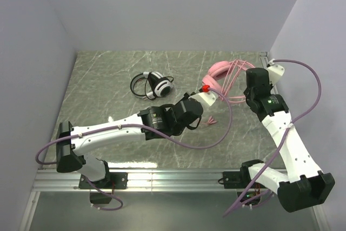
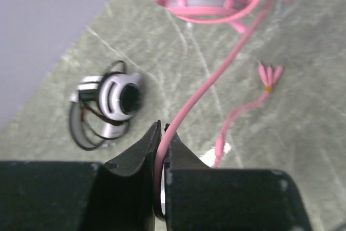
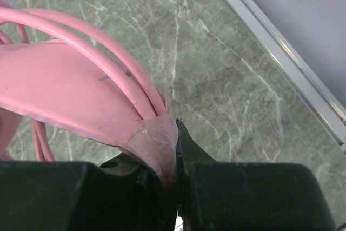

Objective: Wrap the headphones

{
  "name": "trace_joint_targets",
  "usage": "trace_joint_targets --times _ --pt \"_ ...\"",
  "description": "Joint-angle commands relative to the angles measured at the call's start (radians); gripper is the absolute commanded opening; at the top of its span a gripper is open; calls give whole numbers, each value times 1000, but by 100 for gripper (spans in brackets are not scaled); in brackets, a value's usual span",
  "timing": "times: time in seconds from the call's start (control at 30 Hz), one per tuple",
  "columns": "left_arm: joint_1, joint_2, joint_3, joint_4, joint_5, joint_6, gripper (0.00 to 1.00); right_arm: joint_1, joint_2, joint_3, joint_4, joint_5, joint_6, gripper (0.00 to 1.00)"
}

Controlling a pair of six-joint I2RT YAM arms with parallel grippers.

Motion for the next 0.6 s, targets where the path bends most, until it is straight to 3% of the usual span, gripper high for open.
trace_joint_targets --times 0.0,0.13,0.33,0.43,0.57 --pt "-14 -21 26 72 -148 154 12 15 -18 4 85 116 10 0" --pt "-26 -63 -13 185 -114 271 24 55 -8 8 62 152 2 0" --pt "-38 -121 -97 417 -42 454 27 75 -31 -32 82 41 -12 0" --pt "-38 -121 -108 437 3 460 27 81 -45 -45 85 5 -7 0" --pt "-37 -136 -125 389 68 373 39 81 -41 -2 54 14 -9 0"
